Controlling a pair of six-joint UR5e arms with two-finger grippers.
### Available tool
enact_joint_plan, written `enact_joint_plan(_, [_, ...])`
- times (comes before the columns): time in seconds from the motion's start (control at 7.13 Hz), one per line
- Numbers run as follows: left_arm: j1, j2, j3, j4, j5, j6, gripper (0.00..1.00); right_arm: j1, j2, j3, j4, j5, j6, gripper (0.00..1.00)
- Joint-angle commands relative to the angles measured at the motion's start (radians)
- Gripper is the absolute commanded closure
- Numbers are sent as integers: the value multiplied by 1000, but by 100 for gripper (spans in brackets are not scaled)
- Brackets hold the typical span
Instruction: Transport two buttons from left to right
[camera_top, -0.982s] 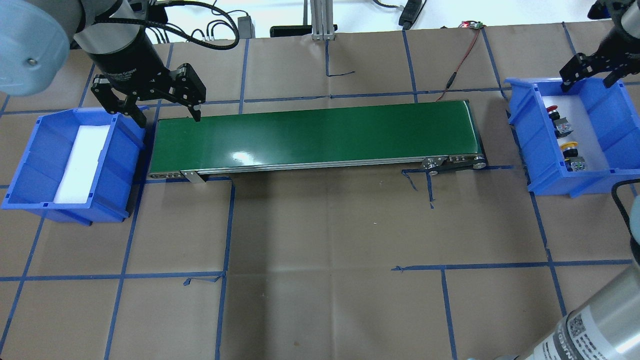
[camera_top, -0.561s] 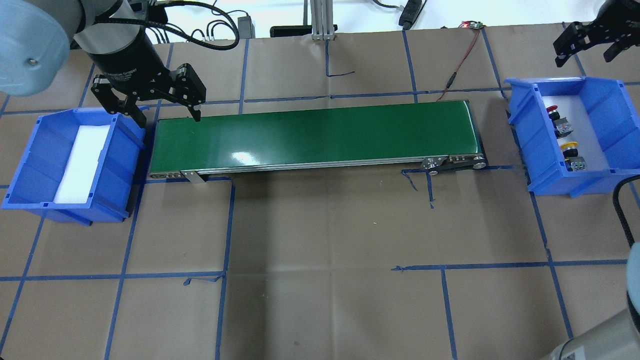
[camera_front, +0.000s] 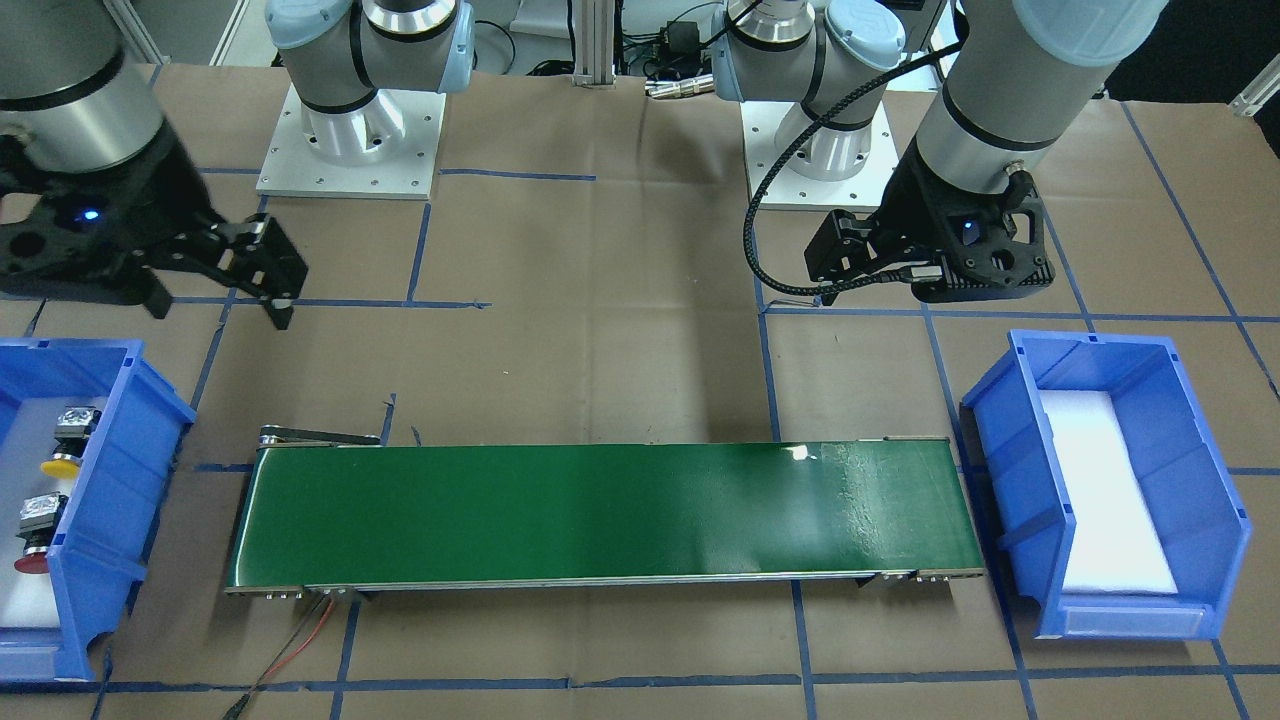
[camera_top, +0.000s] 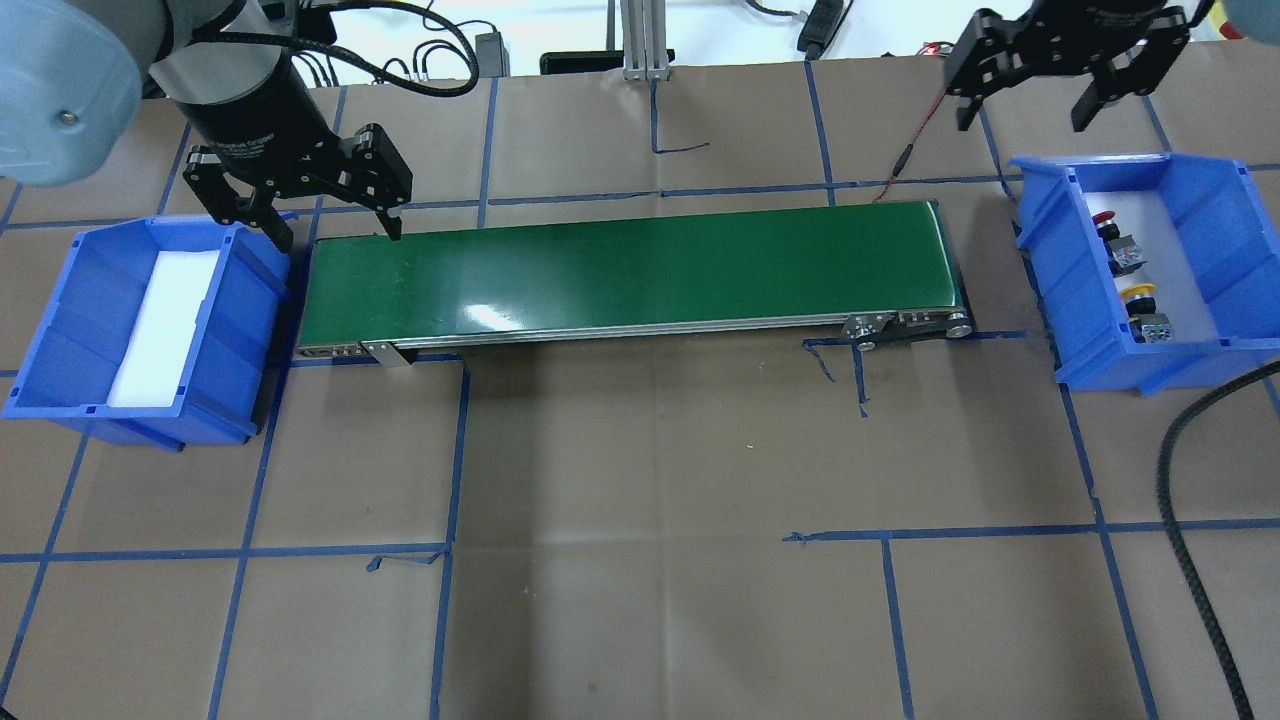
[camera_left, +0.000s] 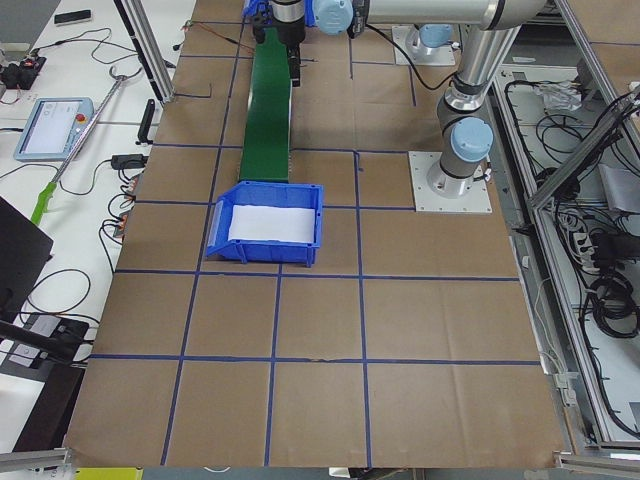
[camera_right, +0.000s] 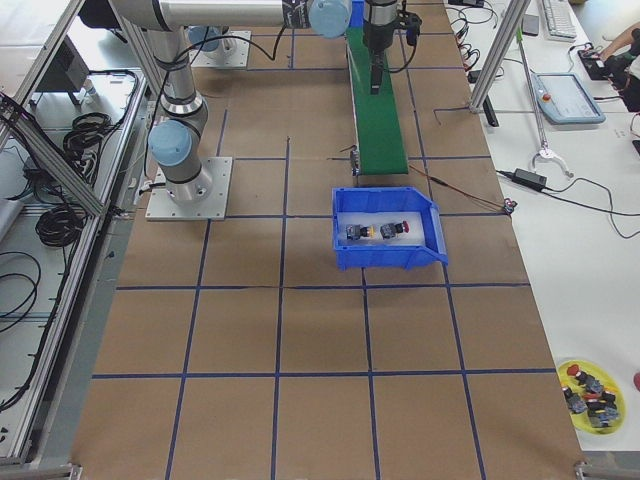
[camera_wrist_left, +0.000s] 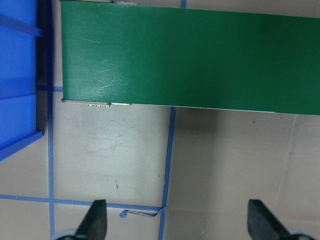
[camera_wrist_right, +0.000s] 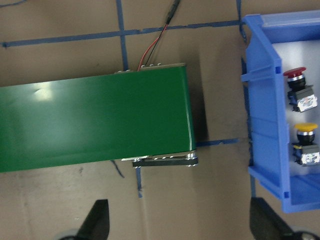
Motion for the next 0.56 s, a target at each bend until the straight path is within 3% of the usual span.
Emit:
enact_joint_plan(0.0, [0,9,-9,0,0,0,0,72,-58,68,11,-3,31,0])
enact_joint_plan(0.28, [0,-5,5,2,0,0,0,72,-142,193,-20,-3,28,0])
enact_joint_plan(0.42, [0,0,-1,2,0,0,0,72,-146,199,-22,-3,25,0])
